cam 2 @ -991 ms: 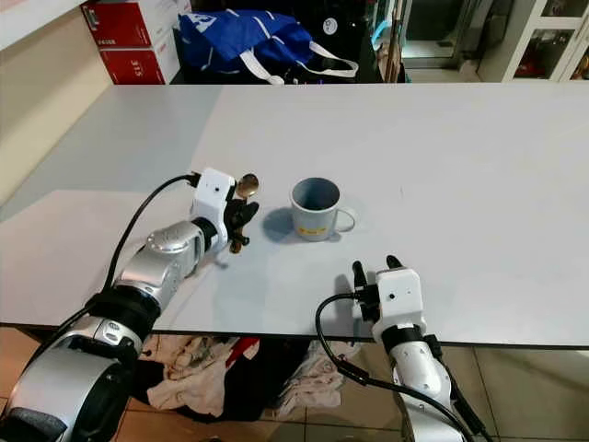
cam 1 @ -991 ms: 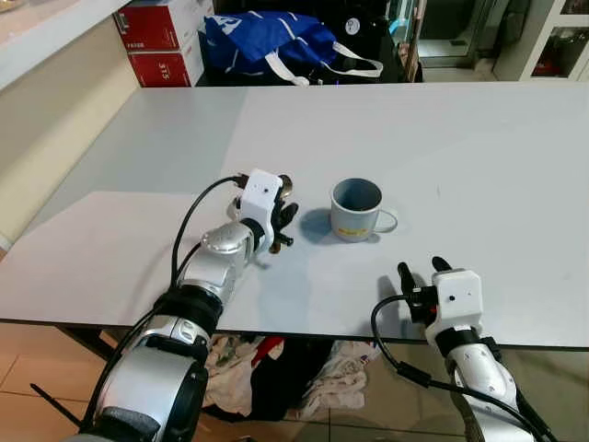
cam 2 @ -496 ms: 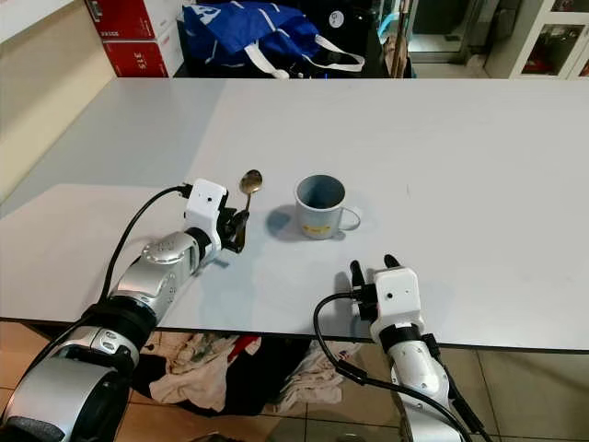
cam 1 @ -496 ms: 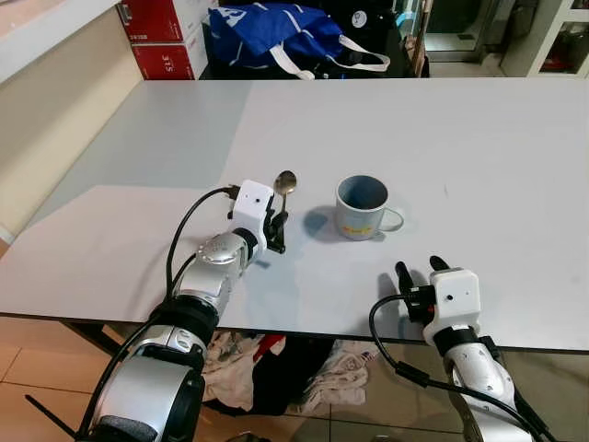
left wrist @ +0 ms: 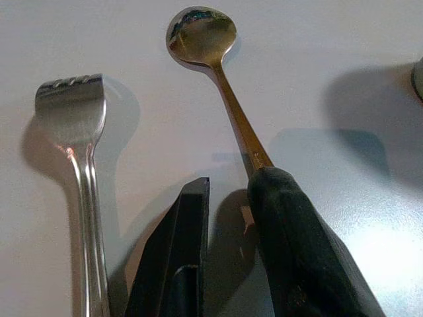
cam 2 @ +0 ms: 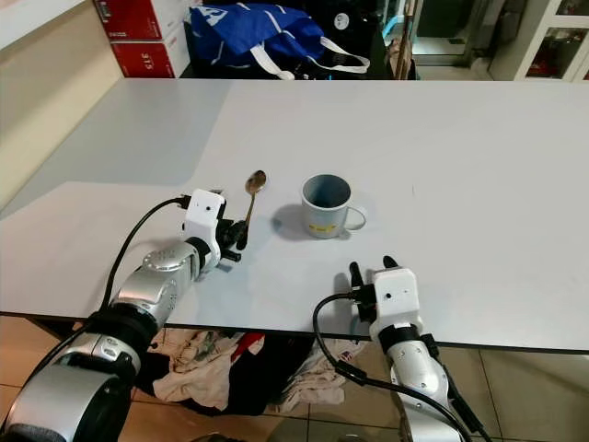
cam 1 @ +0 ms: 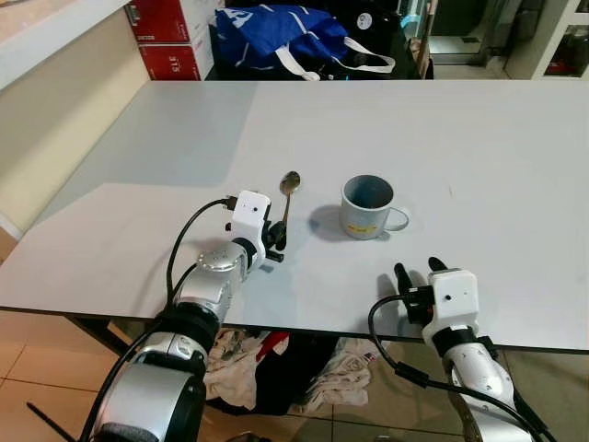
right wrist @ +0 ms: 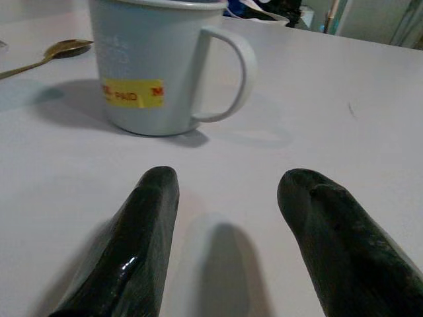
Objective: Setting the table
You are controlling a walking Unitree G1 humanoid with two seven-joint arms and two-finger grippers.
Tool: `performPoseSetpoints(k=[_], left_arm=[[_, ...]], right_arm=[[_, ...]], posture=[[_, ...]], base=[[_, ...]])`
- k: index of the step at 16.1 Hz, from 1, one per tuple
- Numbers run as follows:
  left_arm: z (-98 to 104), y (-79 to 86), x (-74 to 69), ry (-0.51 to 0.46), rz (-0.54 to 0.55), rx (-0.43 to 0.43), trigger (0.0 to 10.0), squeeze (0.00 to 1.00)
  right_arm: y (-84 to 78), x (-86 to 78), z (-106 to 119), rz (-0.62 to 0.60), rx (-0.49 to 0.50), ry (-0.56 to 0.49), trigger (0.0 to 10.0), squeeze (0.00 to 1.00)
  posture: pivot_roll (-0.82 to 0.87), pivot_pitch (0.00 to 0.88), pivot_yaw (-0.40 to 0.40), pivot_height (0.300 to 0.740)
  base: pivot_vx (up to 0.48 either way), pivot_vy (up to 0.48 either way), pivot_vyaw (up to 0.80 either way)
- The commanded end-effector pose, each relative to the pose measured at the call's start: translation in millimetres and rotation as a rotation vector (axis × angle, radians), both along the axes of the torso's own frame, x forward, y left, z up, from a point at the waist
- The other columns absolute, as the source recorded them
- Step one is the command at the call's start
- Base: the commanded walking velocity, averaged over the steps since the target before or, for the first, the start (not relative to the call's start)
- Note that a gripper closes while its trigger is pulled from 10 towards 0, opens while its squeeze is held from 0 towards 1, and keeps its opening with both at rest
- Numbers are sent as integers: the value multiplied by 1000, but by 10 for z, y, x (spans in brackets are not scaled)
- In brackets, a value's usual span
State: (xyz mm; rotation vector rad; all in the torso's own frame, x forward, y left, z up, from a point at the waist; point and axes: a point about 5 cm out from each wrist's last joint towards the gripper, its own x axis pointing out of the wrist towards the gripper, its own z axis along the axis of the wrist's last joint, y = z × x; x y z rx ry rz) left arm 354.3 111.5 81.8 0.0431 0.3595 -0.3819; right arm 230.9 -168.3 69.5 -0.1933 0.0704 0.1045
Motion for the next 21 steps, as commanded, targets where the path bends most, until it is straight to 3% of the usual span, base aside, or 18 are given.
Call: performPoseSetpoints(k=[1,7,12,18,21], left_arm=[[-111,34,-68,50,17,6,10000,0],[-180,-22,-277,74,-27,-15,10000,0],[-159,-64,-585,103,-19,-57,10000,0],[-68,-18,-590,86,21,-48,10000,0],[74,-76,-544,12,18,-73,10000,0]], right_arm=[[15,17,-1,10,-2,9,10000,0],[31,15,-36,24,-5,26,10000,0],[36,20,-67,29,-8,40,10000,0],[33,45,-77,39,-11,46,10000,0],[24,37,-84,41,-15,47,10000,0]], posture=[[-172,19,84,731],[-158,18,82,731],[-142,21,75,731],[-139,21,67,731],[-143,23,63,731]], base=[[0,0,0],[0,0,0],[0,0,0],[0,0,0],[0,0,0]])
